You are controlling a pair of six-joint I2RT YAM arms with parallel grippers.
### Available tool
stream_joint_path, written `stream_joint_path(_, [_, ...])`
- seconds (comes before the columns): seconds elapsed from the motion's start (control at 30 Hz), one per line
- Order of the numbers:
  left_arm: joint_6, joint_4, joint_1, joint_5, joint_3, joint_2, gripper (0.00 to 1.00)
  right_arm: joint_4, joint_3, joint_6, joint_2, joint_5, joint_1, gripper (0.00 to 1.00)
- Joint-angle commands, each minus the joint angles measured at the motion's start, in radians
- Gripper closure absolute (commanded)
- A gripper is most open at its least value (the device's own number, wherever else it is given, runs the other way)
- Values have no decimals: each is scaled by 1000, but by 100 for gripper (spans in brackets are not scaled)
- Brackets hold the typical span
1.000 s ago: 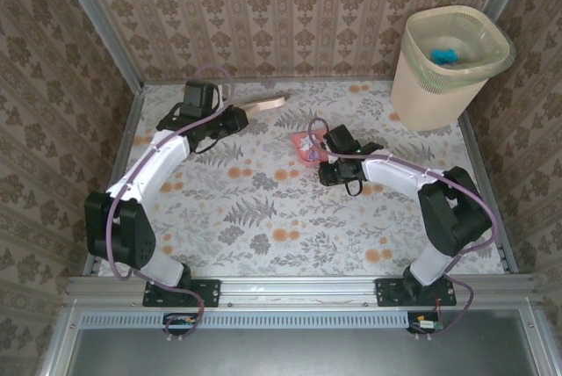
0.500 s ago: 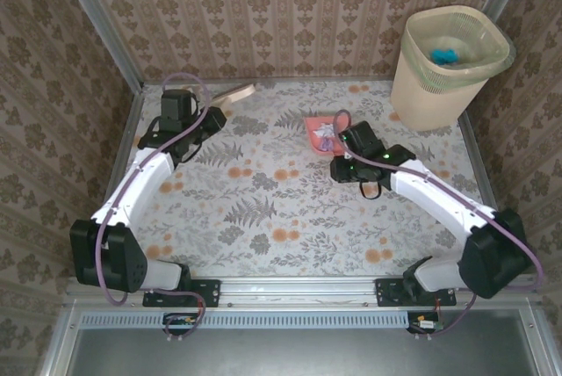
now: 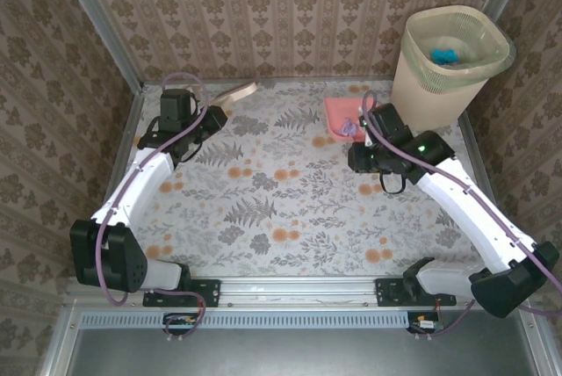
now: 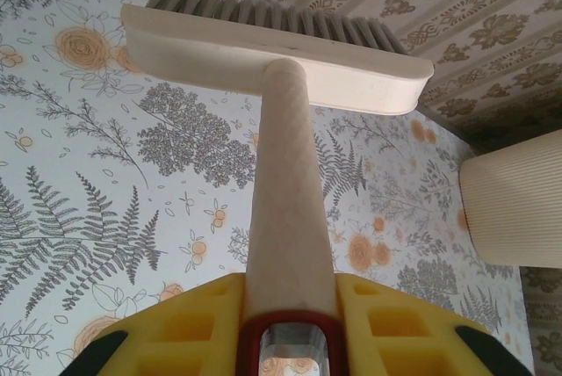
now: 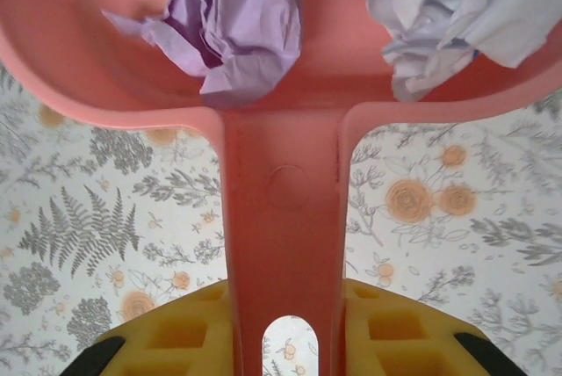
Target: Sweep away the paper scraps from the table
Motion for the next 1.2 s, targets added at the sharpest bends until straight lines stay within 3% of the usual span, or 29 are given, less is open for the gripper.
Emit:
stream_joint_path(0.0, [-12, 63, 12, 30, -3, -22, 100, -145, 163, -6, 61, 74, -12, 100])
stream_joint_path(0.2, [-14, 66, 18, 46, -5, -21, 100, -268, 513, -43, 274, 32, -69, 100])
stream_joint_path(0.4, [-14, 72, 23, 64, -1, -7, 100, -245, 808, -12, 458, -127, -158, 100])
stream_joint_path(0.7, [-9, 74, 25, 70, 3, 6, 100, -288, 1456, 171, 817, -417, -442, 100])
stream_joint_path(0.8, [-8, 78, 25, 70, 3, 10, 100, -144, 1418, 306, 837, -576, -546, 100])
stream_joint_path(0.93, [-9, 81, 25, 73, 5, 18, 100, 51, 1337, 451, 837, -679, -647, 100])
stream_joint_path(1.17, [-8, 84, 24, 79, 15, 41, 100, 295, 1249, 711, 870, -847, -740, 100])
